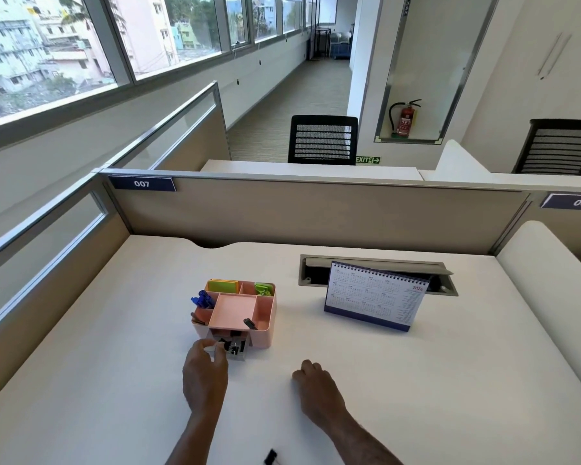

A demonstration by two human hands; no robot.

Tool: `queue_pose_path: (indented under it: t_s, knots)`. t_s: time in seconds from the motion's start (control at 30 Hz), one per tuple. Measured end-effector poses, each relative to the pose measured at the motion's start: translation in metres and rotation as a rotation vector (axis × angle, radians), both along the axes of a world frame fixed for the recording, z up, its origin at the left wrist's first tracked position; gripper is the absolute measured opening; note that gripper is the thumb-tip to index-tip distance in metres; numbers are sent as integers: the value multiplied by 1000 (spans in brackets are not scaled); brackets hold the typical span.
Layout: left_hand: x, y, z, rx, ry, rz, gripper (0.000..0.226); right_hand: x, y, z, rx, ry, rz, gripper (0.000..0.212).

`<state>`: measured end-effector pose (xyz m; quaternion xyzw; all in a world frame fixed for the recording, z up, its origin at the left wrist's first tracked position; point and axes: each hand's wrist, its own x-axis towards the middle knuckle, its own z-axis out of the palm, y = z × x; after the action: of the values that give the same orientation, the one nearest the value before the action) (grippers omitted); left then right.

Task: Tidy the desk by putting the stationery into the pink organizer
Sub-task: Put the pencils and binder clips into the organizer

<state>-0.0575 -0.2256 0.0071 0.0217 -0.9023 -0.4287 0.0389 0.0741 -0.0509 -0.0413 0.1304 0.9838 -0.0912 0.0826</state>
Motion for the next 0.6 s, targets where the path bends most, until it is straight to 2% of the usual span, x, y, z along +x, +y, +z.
queue_pose_path:
  t_s: [0.07, 0.13, 0.17, 0.23, 0.3, 0.37, 0.47, 0.6]
  knots:
    - [0, -2, 1, -7, 4, -4, 20, 10, -9, -1, -74, 31, 42, 29]
    - [-1, -4, 1, -14, 7, -8, 22, 26, -26, -10, -230, 1, 106, 47]
    - [-2, -5, 1, -13, 7, -7, 22, 35, -37, -17, -259, -18, 139, 47]
    - [-2, -4, 1, -13, 9, -10, 23, 52, -54, -28, -219, 7, 140, 25]
    - [-3, -2, 1, -8, 10, -14, 24, 65, -66, -38, -227, 28, 132, 15]
    - [-3, 2, 2, -6, 9, -18, 24, 67, -69, -47, -164, 18, 230, 24]
    - [-3, 7, 2, -7, 26, -38, 22, 65, -70, -48, -59, 9, 268, 34]
    - [0, 11, 3, -5, 27, -52, 19, 58, -69, -31, -210, 6, 158, 38]
